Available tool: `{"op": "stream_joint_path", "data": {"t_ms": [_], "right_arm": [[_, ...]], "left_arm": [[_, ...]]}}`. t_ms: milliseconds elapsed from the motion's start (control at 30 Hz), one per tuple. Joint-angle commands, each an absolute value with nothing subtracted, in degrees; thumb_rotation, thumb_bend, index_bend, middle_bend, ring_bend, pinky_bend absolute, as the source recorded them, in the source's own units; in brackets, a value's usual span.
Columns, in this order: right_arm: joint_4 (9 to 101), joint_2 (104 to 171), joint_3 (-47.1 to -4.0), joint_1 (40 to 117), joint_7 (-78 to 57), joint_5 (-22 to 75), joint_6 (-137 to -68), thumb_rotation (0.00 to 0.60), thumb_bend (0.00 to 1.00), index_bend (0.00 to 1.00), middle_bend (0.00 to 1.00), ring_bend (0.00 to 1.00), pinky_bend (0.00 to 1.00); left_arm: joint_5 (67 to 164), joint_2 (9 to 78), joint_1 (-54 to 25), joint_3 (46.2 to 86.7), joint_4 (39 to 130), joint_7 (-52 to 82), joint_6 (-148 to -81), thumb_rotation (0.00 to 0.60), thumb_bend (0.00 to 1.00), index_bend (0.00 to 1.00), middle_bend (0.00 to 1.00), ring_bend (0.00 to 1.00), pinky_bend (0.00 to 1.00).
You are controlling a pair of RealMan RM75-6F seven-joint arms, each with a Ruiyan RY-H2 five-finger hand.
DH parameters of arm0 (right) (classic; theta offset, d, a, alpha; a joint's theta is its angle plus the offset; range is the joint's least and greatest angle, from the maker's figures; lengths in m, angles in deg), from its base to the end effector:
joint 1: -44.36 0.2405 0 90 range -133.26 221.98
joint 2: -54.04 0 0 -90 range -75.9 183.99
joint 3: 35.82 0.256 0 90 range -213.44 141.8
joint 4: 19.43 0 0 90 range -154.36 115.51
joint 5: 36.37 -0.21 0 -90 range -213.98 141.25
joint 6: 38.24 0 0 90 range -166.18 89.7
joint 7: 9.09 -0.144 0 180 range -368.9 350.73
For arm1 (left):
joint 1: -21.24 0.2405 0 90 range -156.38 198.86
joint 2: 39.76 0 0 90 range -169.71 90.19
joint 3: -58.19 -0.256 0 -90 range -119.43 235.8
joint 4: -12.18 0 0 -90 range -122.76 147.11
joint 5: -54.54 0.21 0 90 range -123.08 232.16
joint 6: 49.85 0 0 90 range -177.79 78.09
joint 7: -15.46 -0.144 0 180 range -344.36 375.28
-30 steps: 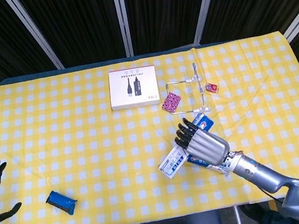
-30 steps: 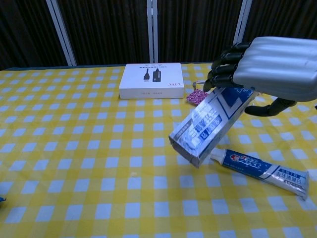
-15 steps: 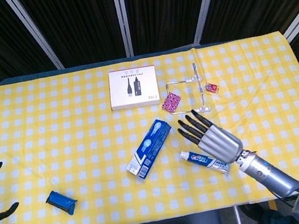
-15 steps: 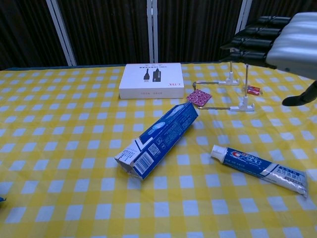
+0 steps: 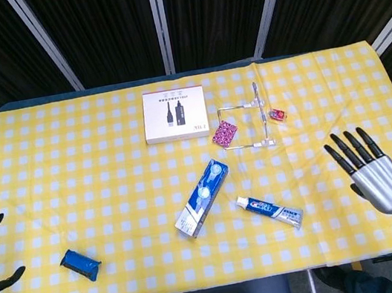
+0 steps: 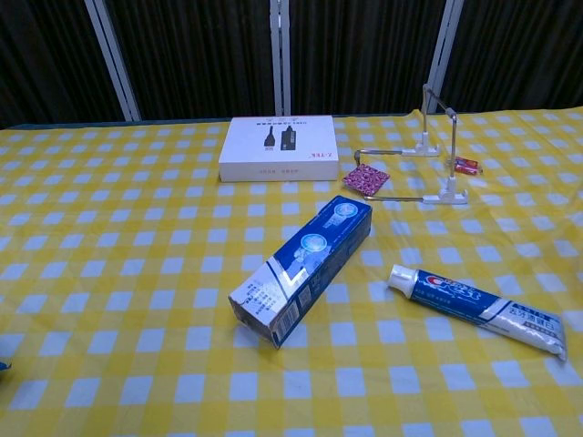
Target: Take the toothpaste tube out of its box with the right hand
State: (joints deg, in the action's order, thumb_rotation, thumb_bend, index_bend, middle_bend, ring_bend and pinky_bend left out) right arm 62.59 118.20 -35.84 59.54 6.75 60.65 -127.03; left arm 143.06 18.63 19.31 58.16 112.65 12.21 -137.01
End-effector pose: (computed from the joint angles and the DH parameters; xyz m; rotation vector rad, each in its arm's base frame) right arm -0.2853 -0.2254 0.1652 1.6936 -0.3009 0.7990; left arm -0.2948 0.1537 0.1734 -1.4083 -0.9162 -0.8709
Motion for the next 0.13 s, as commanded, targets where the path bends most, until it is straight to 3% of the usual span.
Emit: {"op": "stream_joint_path", "data": {"t_ms": [33,133], "right_arm": [[61.61,119.17,-36.61,56.44,3.90,58.31,-129.01,0.600,0.00,0.00,0.00,0.00,0.00],[62.43,119.26,-36.99,54.90,2.13,56.98,-128.92,0.600,0.00,0.00,0.00,0.00,0.00]], "left_arm": [[143.14,18.65,19.34,58.14,112.68,12.13,-137.09,0.600,0.00,0.00,0.00,0.00,0.00],[143.30,18.66,19.39,58.10,112.72,12.01,-137.21,0.600,0.00,0.00,0.00,0.00,0.00]]}}
